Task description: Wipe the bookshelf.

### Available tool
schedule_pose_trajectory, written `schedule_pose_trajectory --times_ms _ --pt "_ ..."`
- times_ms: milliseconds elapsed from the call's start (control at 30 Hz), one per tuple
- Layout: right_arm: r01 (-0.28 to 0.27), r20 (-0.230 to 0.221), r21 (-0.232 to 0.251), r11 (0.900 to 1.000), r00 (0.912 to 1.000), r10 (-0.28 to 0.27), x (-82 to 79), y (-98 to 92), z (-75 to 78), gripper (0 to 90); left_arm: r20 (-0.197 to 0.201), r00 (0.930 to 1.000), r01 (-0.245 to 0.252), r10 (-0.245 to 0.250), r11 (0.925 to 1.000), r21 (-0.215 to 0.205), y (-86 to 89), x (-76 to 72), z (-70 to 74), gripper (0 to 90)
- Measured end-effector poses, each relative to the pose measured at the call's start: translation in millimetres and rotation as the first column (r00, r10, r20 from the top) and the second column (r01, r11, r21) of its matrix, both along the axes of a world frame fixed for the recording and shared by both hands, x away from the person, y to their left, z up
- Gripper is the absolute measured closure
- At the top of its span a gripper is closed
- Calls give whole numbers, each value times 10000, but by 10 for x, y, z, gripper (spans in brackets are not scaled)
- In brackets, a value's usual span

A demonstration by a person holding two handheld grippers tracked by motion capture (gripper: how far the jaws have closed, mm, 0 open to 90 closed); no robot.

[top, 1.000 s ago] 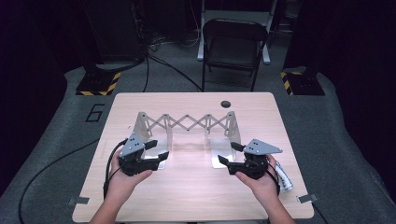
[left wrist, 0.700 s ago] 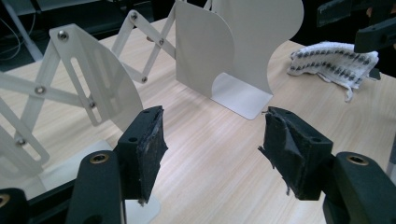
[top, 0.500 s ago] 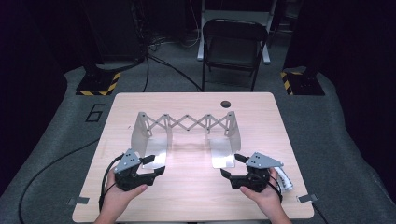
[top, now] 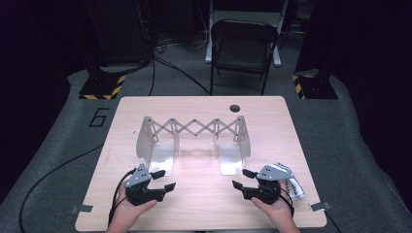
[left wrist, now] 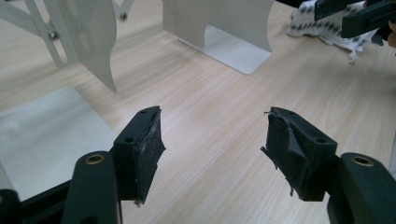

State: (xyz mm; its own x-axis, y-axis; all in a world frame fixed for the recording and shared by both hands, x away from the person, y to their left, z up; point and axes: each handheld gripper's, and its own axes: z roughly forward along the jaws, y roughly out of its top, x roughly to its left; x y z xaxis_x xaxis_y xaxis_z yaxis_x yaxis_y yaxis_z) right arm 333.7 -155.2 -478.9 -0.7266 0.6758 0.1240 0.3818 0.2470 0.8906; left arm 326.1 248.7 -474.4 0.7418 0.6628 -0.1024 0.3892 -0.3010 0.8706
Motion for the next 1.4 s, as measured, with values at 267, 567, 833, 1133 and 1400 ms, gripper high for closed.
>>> schedule_pose_trajectory --times_ms 267,567,833,1133,1400 --pt "-217 -443 -792 9966 9989 182 -12 82 -149 421 -281 9995 156 -143 9988 461 -40 57 -134 356" --pt "335 -293 -1876 9817 9988 -397 -31 215 -282 400 -479 9987 214 -174 9962 850 -117 124 -212 357" --pt "686 -363 -1999 9774 9963 -774 -9 230 -340 391 -436 9989 -93 143 9935 1138 -125 216 -257 356" --pt "979 -580 -2033 9742 9920 -1118 26 191 -361 382 -528 9980 -277 358 9888 1465 -120 235 -276 357" --pt "1192 -766 -1949 9735 9877 -1363 62 111 -374 380 -577 9965 -493 603 9831 1766 -91 245 -288 357"
